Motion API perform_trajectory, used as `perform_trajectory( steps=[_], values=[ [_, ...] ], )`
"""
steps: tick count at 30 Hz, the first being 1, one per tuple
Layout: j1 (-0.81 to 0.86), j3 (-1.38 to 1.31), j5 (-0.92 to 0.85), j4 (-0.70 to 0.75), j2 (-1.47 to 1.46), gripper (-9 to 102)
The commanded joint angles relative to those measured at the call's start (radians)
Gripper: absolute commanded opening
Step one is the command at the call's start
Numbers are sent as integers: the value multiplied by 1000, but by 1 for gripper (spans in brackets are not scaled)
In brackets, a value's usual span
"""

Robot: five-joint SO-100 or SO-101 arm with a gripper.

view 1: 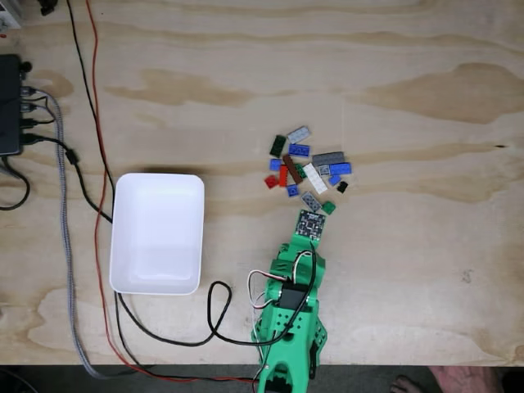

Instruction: Put all lego bricks in the bin.

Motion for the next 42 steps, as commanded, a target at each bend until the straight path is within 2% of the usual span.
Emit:
perform_trajectory(
  steps=[1, 38, 42],
  values=[
    [0, -5, 6, 23, -15, 0],
    [-35, -5, 28, 21, -12, 0],
    [-100, -64, 179, 26, -11, 0]
  ],
)
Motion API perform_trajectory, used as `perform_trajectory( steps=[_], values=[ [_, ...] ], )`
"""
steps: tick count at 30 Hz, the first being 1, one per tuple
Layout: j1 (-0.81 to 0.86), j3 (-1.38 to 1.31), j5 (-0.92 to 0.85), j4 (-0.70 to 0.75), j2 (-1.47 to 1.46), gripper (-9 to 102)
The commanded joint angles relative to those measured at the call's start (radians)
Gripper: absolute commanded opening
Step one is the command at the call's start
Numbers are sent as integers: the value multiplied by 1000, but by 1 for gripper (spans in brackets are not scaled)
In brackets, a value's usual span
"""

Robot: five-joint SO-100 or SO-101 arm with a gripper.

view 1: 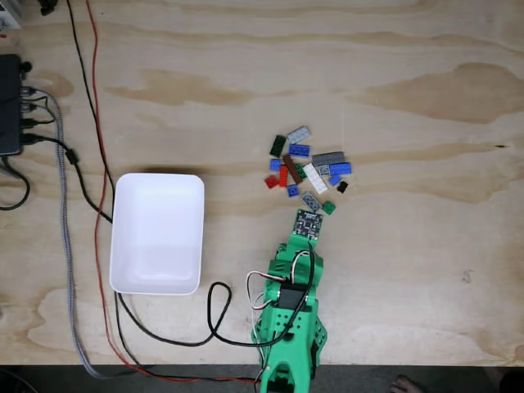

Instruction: Put all lego bricks in the bin.

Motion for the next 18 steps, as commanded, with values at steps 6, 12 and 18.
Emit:
perform_trajectory(
  steps=[6, 12, 18],
  values=[
    [-123, -397, 350, -81, -472, 0],
    [-156, -681, 548, -189, -959, 0],
    [-202, -920, 695, -216, -1299, 2]
  ],
)
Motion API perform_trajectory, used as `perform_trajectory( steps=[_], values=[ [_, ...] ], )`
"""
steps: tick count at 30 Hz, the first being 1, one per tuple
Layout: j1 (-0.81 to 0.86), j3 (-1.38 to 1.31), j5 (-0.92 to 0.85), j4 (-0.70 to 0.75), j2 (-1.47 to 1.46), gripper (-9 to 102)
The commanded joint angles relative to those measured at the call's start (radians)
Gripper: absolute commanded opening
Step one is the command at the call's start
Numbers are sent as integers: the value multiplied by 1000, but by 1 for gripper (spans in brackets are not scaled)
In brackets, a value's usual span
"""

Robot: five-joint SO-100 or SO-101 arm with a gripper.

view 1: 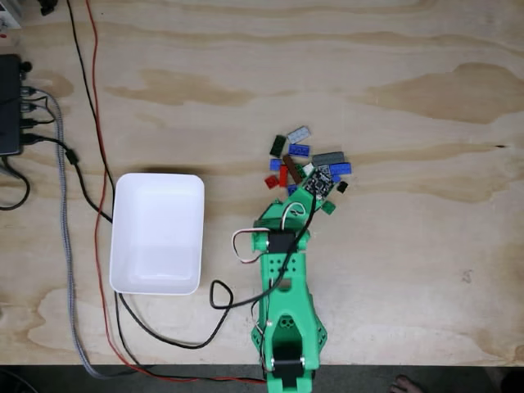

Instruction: Put all lego bricks in the bin.

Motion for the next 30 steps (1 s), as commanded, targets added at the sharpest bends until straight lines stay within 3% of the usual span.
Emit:
perform_trajectory(
  steps=[1, 10, 20, 25, 30],
  values=[
    [-25, -224, 91, -20, -249, 4],
    [-64, -413, 179, -110, -528, 17],
    [-49, -465, 169, -204, -683, 19],
    [-40, -471, 161, -222, -707, 15],
    [-40, -454, 160, -235, -710, 0]
  ],
)
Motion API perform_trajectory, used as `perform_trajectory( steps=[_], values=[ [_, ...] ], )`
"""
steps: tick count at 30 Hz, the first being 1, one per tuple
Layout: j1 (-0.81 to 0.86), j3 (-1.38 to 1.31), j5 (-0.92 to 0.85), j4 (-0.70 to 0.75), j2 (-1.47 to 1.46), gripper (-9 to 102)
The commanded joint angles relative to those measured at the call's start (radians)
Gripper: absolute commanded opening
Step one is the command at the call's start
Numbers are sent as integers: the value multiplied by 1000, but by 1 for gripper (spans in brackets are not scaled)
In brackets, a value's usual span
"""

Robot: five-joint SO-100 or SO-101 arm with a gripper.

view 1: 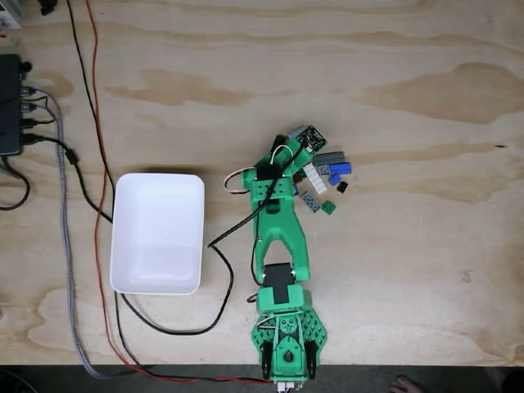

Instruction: Put all lego bricks in the bin.

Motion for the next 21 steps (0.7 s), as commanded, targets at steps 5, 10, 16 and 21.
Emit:
perform_trajectory(
  steps=[5, 10, 16, 21],
  values=[
    [3, -35, -5, 0, 34, 0],
    [-18, -152, 51, 209, 236, 0],
    [-405, -476, 160, 580, 526, 0],
    [-718, -474, 221, 572, 405, 0]
  ],
)
